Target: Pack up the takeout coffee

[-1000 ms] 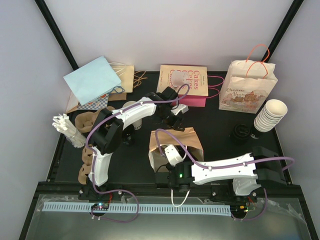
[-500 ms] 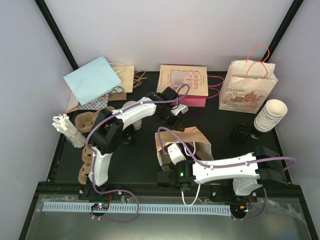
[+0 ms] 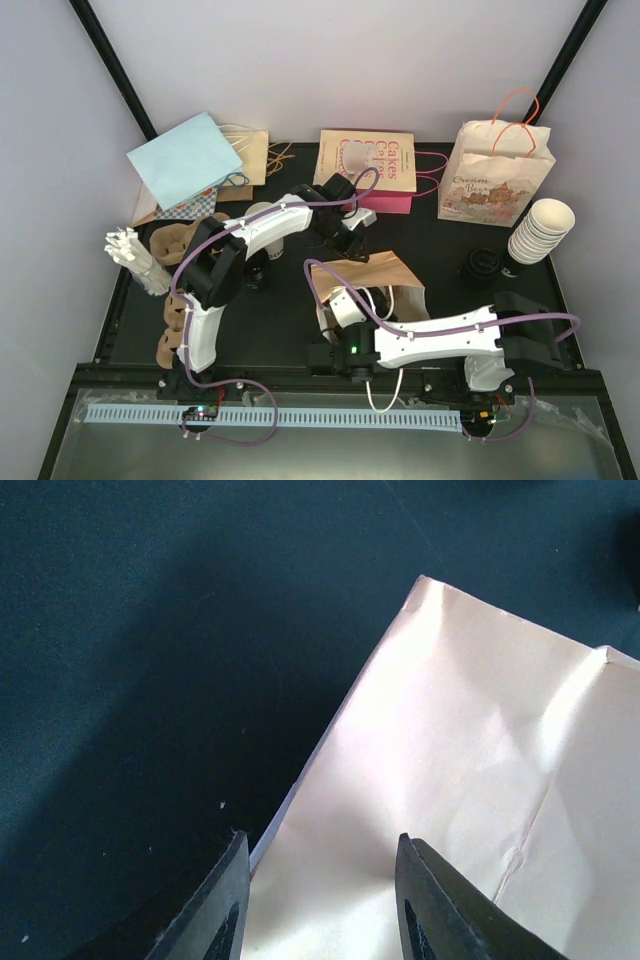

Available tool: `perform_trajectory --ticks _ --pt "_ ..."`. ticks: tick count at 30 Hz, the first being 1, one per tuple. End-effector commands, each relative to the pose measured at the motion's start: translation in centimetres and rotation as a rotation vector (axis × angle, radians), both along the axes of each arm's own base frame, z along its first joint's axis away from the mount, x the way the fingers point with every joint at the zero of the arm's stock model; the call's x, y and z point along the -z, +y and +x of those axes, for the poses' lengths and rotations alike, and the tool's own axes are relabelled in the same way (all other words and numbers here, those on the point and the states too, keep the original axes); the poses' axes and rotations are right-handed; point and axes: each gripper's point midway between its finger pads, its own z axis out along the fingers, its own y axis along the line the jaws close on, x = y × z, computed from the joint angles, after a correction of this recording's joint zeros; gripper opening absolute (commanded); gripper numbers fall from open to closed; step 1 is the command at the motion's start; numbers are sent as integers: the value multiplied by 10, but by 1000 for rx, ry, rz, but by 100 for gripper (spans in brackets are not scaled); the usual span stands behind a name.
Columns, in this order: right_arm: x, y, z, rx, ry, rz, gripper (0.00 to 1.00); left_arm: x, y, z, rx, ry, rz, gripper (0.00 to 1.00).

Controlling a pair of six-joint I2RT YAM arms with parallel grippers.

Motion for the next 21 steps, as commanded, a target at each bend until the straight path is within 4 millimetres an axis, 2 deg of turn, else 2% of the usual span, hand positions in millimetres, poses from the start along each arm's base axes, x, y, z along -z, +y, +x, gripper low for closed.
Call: perform_trajectory --ticks 1,5,9,14,18,21 --pt "-12 6 6 -11 -10 86 42 -9 4 -17 14 50 11 42" --pt "-22 4 1 -4 -34 69 42 -9 4 -17 11 50 11 42" --pt "-25 11 -9 -13 -70 18 42 -9 4 -17 10 52 14 42" --pt "-20 25 -17 -50 -29 82 42 -12 4 -16 3 46 11 42" --pt "-24 28 -18 -70 -17 132 42 -16 5 -16 -7 37 11 42" --pt "-24 27 -18 -75 -10 143 42 -26 7 -12 -29 2 4 48"
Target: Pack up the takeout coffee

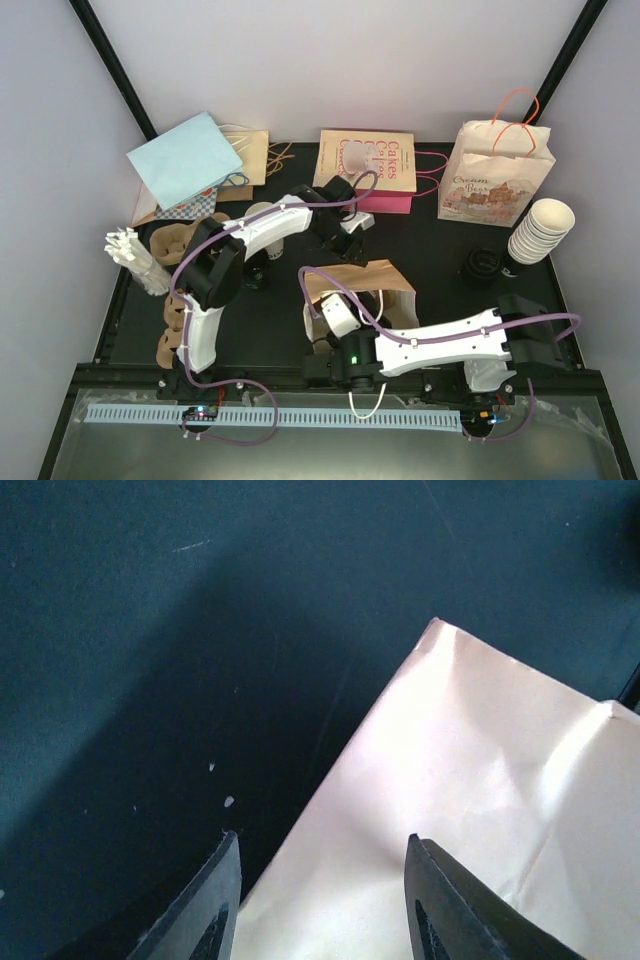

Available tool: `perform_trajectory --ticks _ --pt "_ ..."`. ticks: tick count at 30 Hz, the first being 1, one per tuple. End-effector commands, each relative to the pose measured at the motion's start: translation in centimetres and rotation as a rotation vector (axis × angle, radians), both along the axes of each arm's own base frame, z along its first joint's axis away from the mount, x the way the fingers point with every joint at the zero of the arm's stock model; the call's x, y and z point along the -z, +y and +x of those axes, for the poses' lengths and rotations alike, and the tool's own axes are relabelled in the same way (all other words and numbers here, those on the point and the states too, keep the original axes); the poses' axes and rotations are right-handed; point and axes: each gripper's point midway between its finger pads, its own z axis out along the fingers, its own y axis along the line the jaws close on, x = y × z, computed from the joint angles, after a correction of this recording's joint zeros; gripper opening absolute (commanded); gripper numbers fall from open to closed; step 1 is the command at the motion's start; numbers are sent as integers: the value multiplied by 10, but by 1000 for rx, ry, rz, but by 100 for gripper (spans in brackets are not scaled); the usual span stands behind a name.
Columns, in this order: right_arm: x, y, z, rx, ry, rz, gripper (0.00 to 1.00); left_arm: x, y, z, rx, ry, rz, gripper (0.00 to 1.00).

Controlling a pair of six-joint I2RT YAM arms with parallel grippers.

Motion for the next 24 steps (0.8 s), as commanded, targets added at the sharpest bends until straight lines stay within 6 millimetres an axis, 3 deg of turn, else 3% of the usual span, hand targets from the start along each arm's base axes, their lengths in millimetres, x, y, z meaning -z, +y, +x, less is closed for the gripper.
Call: perform_trajectory --ticks 1,6,11,15,19,20,24 --pt "-8 5 0 -10 -9 84 42 -34 2 0 -31 -62 -25 52" --pt "-7 1 0 -12 2 95 42 -72 12 10 -97 -172 -26 66" --pt "-6 0 -1 -20 15 121 42 -107 39 16 -217 -265 -5 91" --pt "-6 0 -2 -23 26 143 42 -127 70 12 -320 -326 10 96" --pt "-5 0 -3 -33 45 170 42 -139 107 0 -445 -353 9 96" --pt "-6 1 -3 -36 50 181 42 -146 117 -7 -477 -364 -15 90" --pt "-8 0 -3 -42 61 222 42 -129 142 -36 -546 -331 -76 61"
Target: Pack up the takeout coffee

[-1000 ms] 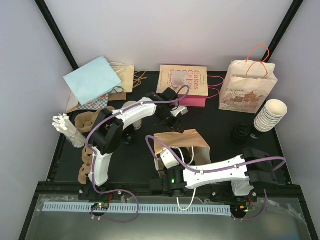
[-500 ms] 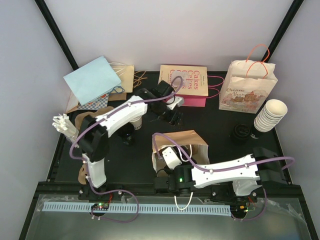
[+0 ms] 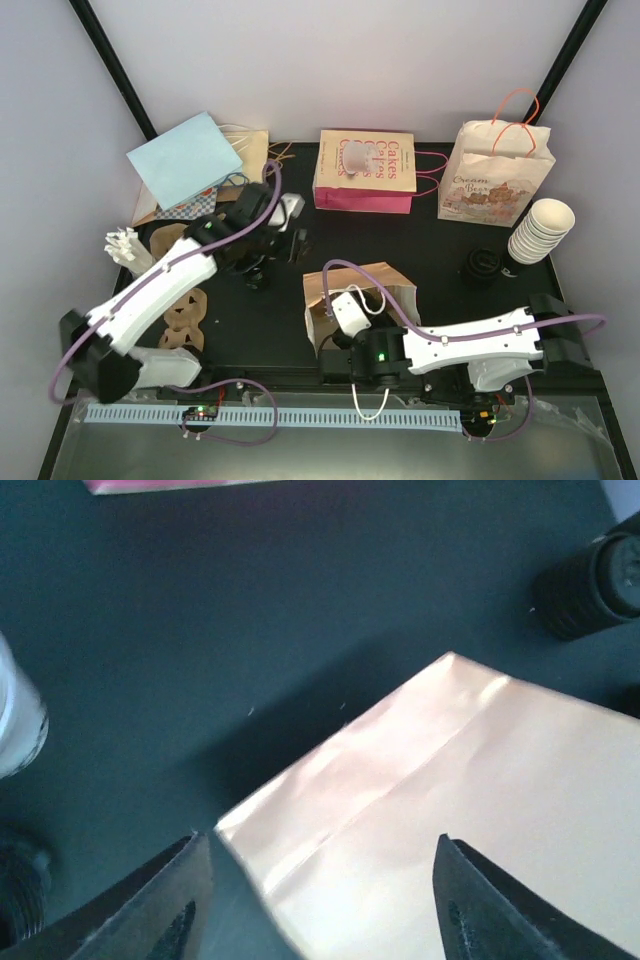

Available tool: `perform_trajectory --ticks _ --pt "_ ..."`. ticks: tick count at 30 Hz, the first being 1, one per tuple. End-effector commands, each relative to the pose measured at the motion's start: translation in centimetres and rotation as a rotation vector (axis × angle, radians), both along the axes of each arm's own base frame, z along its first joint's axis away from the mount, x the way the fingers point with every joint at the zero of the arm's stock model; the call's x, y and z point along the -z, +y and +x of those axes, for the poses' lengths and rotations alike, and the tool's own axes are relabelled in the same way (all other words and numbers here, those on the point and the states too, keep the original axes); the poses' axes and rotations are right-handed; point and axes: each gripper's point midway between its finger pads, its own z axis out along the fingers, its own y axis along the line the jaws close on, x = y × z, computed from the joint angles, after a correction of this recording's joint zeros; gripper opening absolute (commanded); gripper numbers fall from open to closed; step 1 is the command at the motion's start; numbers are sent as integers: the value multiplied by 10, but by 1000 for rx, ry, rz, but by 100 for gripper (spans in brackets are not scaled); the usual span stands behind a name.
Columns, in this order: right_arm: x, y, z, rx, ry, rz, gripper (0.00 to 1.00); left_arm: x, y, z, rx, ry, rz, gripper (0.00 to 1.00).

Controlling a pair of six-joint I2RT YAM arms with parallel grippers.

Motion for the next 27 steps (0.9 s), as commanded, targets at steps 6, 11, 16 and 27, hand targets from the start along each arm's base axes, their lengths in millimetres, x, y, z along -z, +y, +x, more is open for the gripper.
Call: perform_trajectory --ticks 6,11,16,27 --pt "-3 3 -1 -17 24 107 42 45 41 -46 -167 66 -126 36" --pt "5 13 -9 -67 85 146 42 85 28 -62 -148 208 -192 17" --pt "9 19 -14 -86 118 190 42 115 18 -64 -145 250 -184 9" --pt "15 33 -21 -113 136 278 41 141 -2 -63 -103 295 -162 5"
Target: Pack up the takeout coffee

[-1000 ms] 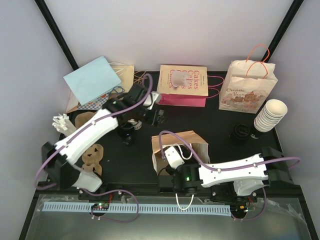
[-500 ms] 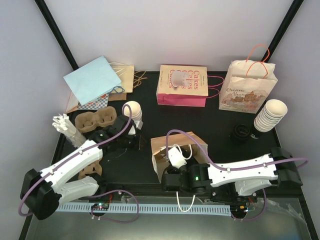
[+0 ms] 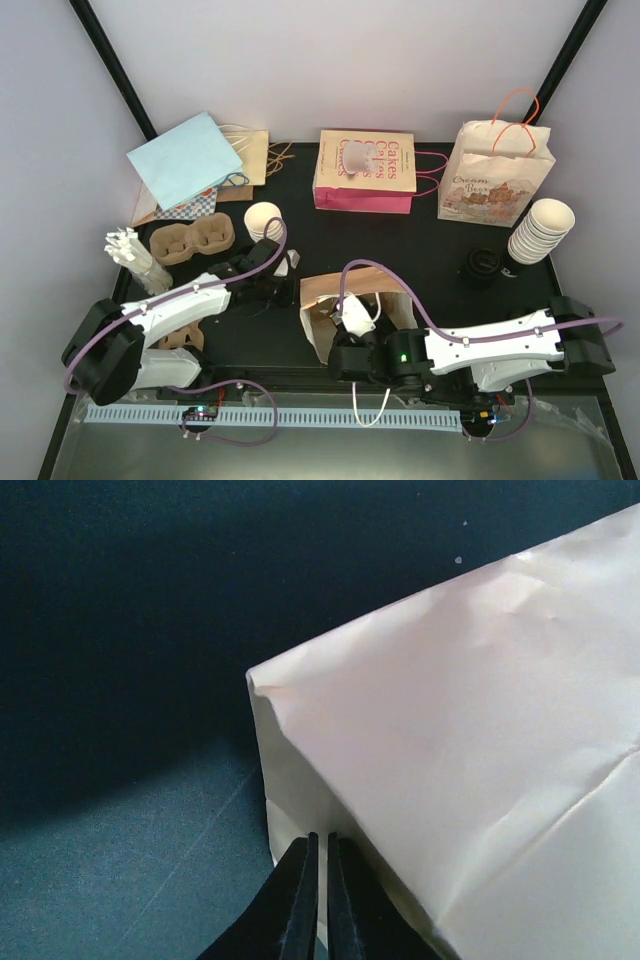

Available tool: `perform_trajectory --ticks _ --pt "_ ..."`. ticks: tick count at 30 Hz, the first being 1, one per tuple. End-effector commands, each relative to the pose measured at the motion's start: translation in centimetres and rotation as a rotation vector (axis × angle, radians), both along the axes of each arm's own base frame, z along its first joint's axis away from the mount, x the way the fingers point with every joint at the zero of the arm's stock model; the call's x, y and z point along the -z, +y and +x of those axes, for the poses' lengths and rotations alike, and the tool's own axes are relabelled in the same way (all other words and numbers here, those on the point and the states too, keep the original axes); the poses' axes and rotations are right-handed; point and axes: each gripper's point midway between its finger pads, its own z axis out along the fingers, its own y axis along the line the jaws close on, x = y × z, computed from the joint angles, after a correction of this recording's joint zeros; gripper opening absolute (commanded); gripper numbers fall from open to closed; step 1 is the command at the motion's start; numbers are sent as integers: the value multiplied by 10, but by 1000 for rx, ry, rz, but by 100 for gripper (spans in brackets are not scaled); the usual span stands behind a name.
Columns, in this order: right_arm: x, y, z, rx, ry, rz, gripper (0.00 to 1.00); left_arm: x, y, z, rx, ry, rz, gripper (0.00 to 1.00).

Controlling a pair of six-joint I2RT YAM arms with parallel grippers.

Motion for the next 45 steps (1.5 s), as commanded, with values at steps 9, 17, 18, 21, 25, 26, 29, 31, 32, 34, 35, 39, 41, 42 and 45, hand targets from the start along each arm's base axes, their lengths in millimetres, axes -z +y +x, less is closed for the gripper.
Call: perform_trajectory --ticks 9,17,18,21,25,26,29,31,32,34,35,39,41,42,45 --pt "-20 26 -11 -23 7 56 41 -18 -14 4 32 -59 -62 5" --pt "-32 33 -18 -65 48 65 41 -12 -6 0 21 -79 -54 5" --pt "-32 35 -19 -73 52 69 41 -10 -6 -1 23 -77 -56 4" --pt "-31 43 -22 -96 64 88 41 -5 -5 -3 25 -74 -55 4" --pt "-26 51 -25 -116 77 92 41 -4 -4 -5 25 -78 -56 3" --pt "-23 53 -26 -120 81 88 41 -3 -4 -5 25 -79 -57 3" --pt "-12 57 -29 -129 98 75 41 -2 -5 -8 34 -76 -66 3" --pt "-7 59 -31 -132 109 63 41 -3 -6 -8 37 -82 -72 3" --pt "-6 59 -31 -132 112 63 41 -3 -6 -8 39 -85 -74 3" --pt "-5 59 -32 -134 116 63 41 -5 -7 -9 44 -90 -77 3" --pt "-6 59 -32 -134 117 66 41 -5 -6 -9 45 -94 -74 3" --pt "-6 51 -29 -116 103 58 41 -10 -1 -8 34 -113 -54 3" --pt "-3 48 -27 -107 96 44 41 -17 6 -5 15 -143 -29 3" --pt "-2 46 -26 -103 93 34 41 -22 10 -3 5 -161 -19 3" --pt "2 42 -25 -97 88 12 41 -38 22 0 -25 -206 0 4"
